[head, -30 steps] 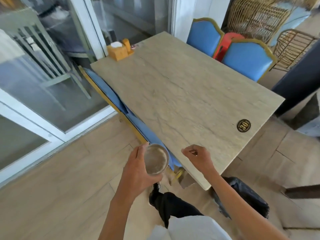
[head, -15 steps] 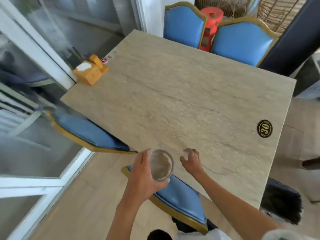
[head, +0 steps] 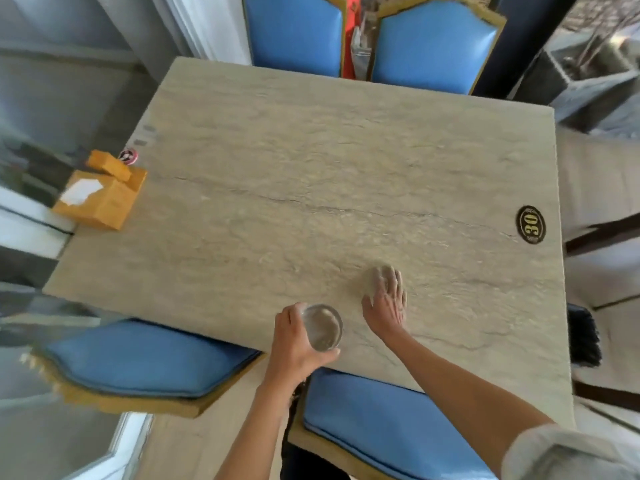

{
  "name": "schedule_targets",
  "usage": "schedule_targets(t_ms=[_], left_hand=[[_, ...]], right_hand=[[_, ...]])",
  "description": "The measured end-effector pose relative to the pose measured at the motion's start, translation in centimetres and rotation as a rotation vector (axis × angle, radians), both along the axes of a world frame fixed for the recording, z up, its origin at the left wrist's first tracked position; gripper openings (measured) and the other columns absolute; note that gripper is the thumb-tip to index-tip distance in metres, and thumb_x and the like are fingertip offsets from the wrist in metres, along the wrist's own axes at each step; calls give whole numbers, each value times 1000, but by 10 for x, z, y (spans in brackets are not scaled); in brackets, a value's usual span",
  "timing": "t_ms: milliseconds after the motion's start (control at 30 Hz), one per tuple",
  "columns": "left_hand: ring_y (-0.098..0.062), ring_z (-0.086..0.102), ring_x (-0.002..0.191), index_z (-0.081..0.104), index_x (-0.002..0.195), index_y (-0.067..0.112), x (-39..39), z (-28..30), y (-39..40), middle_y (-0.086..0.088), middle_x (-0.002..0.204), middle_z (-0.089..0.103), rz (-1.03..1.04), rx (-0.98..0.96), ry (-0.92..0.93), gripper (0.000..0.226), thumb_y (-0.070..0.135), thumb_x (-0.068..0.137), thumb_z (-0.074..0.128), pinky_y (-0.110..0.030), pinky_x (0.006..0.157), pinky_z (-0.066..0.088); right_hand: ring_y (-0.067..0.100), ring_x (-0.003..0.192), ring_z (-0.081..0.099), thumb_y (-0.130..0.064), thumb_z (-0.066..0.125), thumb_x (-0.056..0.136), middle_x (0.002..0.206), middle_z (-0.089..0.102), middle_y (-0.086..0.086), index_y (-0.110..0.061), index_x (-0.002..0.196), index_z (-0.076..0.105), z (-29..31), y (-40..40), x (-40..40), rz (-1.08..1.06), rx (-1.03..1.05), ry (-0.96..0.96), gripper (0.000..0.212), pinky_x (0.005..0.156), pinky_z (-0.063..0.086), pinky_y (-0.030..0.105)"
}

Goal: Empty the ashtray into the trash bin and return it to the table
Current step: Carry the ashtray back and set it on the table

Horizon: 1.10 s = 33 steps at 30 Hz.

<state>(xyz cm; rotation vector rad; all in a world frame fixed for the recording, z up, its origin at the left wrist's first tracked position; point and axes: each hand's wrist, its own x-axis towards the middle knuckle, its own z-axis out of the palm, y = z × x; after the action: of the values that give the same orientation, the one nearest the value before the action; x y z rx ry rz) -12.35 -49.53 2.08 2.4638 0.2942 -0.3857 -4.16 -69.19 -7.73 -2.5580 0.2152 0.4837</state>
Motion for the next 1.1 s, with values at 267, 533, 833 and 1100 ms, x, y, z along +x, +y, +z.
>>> schedule_targets(t_ms=[267,533,833,1100], left_hand=[[-20,45,119,40,138,17,62,-62,54,2,128,48,-90,2,-47,107,59,49,79,-33,100,44],[-21,46,122,33,146,6,93,-76,65,-4,135,45,-124,52,-142,116,59,55,81,-35,106,41],[-30,49,121,43,139,4,62,-84,39,-10,131,49,235,16,-131,93,47,69,85,-45,101,43],[-30,49,116,47,134,5,120,-95,24,-11,126,51,290,22,-176,89,52,68,84,-40,95,40]], right_hand=[[32,160,-20,-35,37,105,175,-13,11,-28,167,-2,-17,71,38,-256,-98,10,73,129,-13,51],[24,161,-19,-42,23,106,176,-14,8,-32,166,-5,-27,94,41,-378,-246,-24,67,130,-10,52],[24,161,-18,-43,28,106,176,-12,8,-32,166,-3,-31,92,46,-389,-266,-5,69,130,-7,54],[23,161,-18,-43,29,107,176,-11,8,-32,166,-2,-27,93,46,-398,-255,1,68,130,-9,52]])
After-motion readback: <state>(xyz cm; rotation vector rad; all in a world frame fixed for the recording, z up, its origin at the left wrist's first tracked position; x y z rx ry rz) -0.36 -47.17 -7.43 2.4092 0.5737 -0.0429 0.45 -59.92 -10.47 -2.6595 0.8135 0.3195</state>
